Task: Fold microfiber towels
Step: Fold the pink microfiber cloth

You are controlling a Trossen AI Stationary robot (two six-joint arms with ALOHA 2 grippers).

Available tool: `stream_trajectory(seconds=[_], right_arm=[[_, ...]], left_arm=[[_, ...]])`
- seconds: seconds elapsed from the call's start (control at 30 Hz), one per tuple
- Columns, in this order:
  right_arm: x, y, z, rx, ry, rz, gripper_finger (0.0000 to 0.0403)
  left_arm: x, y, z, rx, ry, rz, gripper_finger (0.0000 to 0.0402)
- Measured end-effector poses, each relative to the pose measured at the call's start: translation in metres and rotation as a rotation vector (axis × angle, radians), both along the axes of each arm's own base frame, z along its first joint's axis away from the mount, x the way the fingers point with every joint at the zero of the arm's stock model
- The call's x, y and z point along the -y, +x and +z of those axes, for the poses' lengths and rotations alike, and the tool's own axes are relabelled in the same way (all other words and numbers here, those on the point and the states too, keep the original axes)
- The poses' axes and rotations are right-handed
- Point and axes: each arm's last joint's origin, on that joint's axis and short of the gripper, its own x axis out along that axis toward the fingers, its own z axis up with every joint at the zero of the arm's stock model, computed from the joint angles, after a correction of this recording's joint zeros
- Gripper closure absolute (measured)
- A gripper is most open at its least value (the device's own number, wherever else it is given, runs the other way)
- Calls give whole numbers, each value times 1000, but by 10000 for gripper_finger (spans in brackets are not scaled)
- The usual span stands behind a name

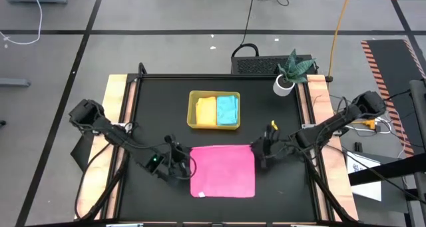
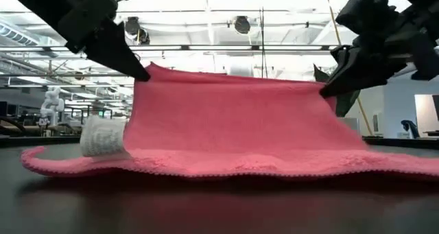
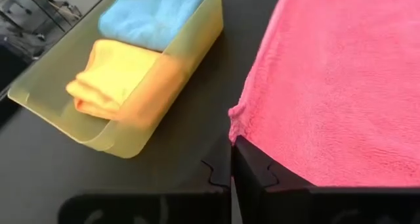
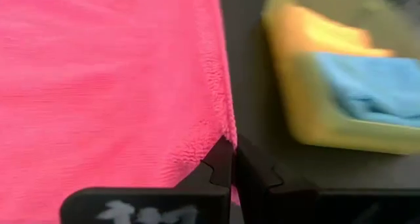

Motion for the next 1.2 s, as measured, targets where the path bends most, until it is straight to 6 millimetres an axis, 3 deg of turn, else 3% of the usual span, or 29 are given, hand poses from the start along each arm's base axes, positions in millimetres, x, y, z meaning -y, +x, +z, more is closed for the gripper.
stream_trajectory(seconds=[0.17,0.33,0.5,0.67,0.93,1.2], right_arm=[[-6,6,-7,-39,117,107,367],[-12,8,-14,-94,224,230,299],[-7,9,-13,-63,112,143,238],[-2,7,-15,-85,-52,117,215],[8,9,-36,-142,-188,180,235],[9,12,-38,-69,-232,217,351]], left_arm=[[0,4,1,26,-28,-7,384],[8,5,3,38,-43,-75,391],[11,3,3,29,-75,-93,391],[11,3,2,29,-78,-92,380],[11,3,2,29,-78,-93,395],[11,4,3,29,-78,-93,379]])
